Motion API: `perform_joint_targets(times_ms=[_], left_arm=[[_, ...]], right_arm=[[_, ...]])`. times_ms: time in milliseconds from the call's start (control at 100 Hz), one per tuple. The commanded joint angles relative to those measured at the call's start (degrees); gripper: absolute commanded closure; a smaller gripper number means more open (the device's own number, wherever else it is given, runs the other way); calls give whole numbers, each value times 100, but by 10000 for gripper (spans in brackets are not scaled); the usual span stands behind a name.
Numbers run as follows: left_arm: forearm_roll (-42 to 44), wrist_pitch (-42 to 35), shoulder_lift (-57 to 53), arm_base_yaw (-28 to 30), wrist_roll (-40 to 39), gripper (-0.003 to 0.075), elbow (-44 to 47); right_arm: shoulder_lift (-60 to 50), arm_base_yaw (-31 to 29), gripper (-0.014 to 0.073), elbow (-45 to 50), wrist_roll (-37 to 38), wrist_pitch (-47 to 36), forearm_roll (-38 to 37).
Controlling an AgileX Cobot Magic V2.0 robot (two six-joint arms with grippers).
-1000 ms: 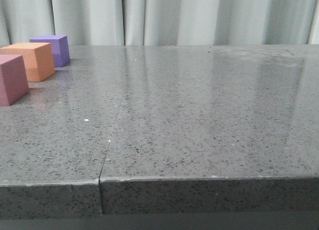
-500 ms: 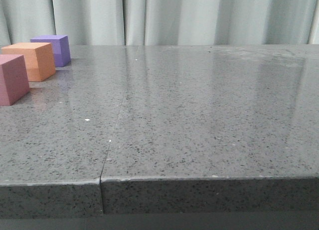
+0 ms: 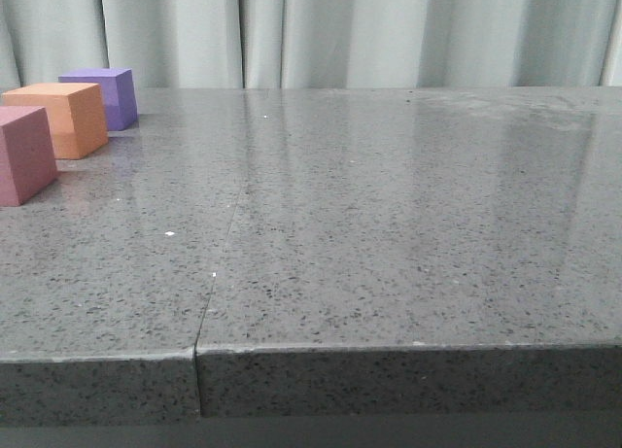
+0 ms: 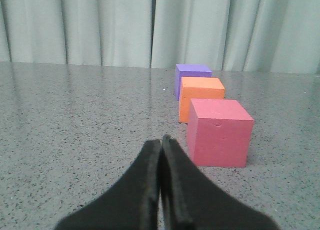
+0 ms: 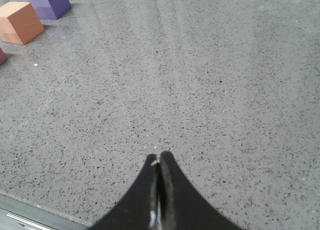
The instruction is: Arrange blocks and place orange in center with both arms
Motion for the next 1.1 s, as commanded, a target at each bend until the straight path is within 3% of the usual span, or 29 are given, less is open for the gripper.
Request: perform_joint_targets(times_ms=[0, 180, 380, 560, 740, 1090], left_arm=[[-47, -497, -163, -2, 15, 741, 230], [-47, -497, -163, -2, 15, 741, 230], [-47, -497, -163, -2, 15, 741, 230], [-47, -497, -163, -2, 15, 741, 230], [-47, -497, -163, -2, 15, 741, 230], [-47, -497, -163, -2, 15, 741, 230]], right_arm=[[22, -19, 662, -141, -51, -420, -106], [-12, -154, 662, -52, -51, -602, -351], [-559, -1122, 662, 364, -51, -965, -600], [-1386, -2142, 662, 1222, -51, -2301, -600], [-2120, -2724, 662, 2143, -46, -3504, -600], [-2521, -2864, 662, 2297, -51, -2512, -336]])
